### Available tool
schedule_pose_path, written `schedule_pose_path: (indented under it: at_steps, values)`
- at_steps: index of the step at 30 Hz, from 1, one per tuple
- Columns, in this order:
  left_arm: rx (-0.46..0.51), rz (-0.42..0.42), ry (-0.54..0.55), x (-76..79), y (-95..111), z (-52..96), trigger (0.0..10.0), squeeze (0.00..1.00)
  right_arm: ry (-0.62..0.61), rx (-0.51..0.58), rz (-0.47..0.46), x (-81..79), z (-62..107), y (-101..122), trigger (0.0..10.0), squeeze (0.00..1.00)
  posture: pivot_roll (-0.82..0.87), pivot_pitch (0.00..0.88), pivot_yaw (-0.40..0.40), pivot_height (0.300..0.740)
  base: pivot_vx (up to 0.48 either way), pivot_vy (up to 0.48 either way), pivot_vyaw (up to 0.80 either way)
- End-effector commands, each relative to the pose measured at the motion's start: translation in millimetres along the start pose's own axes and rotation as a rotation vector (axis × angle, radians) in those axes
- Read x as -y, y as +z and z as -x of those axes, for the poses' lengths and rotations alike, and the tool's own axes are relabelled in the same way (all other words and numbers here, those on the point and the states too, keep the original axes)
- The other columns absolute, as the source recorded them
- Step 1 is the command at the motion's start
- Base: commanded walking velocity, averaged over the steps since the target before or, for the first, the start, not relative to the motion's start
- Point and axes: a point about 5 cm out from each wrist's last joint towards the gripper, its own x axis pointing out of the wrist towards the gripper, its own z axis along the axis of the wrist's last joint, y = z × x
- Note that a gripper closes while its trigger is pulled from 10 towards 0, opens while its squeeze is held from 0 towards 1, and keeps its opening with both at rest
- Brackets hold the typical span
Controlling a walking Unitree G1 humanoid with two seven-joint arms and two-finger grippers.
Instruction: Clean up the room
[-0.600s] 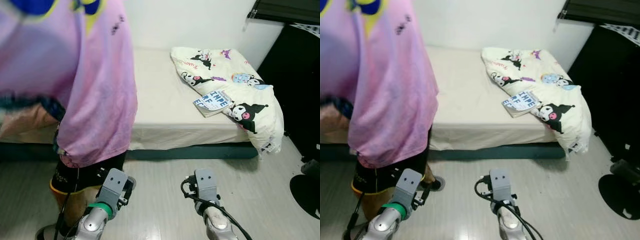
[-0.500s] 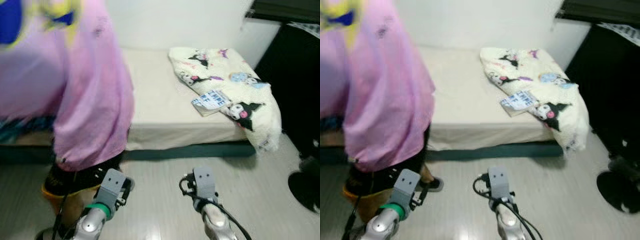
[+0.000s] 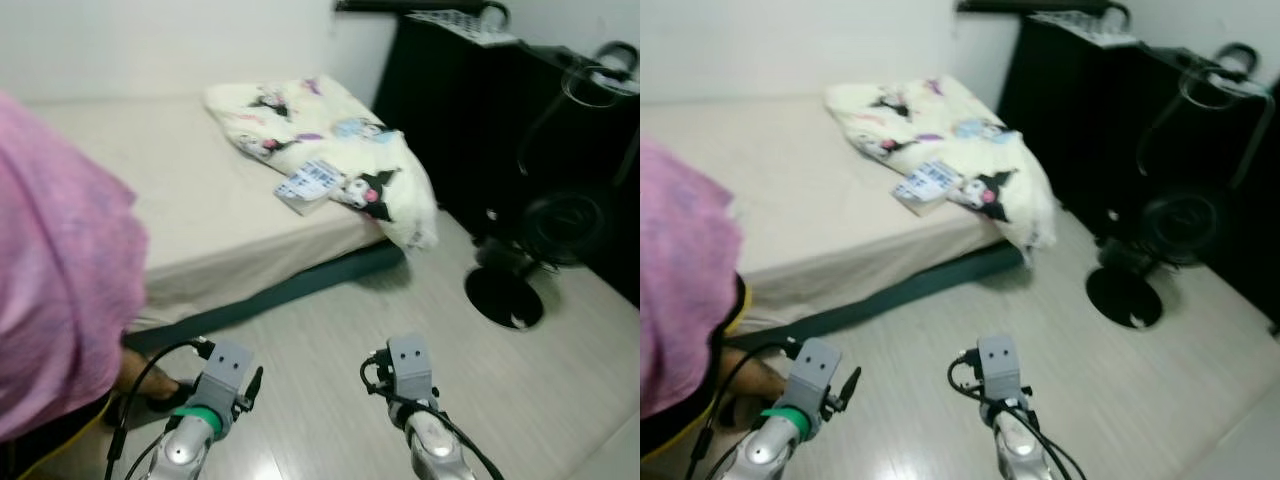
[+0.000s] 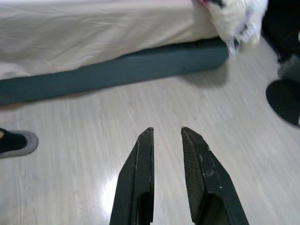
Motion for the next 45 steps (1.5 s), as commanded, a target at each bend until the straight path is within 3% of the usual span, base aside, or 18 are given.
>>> schedule_pose_path:
  at_steps: [1,12,33,45]
  values:
    - [-0.008,0.004,-0.009,5.1,-3,1.2,10.0,0.00,-0.010,-0.019,0.008,4.0,3.0,-5,10.0,0.00,-0.01,0.054,-0.022,0.740,0.000,0.000,-0.80]
    - [0.070,-0.003,0.044,-5.1,13,-3.0,10.0,0.00,-0.023,0.002,-0.010,3.8,0.9,-1,10.0,0.00,0.00,0.056,-0.019,0.740,0.122,0.000,-0.80]
    - [0.113,-0.014,0.061,-8.9,24,-6.2,10.0,0.00,-0.023,0.146,0.006,1.6,-12.8,36,10.0,0.00,0.00,0.058,-0.019,0.740,0.446,0.000,0.00]
    - [0.106,-0.019,0.062,-10.3,23,-6.2,10.0,0.00,-0.023,0.151,0.007,-0.3,-13.1,37,10.0,0.00,0.00,0.059,-0.015,0.740,0.420,0.000,0.00]
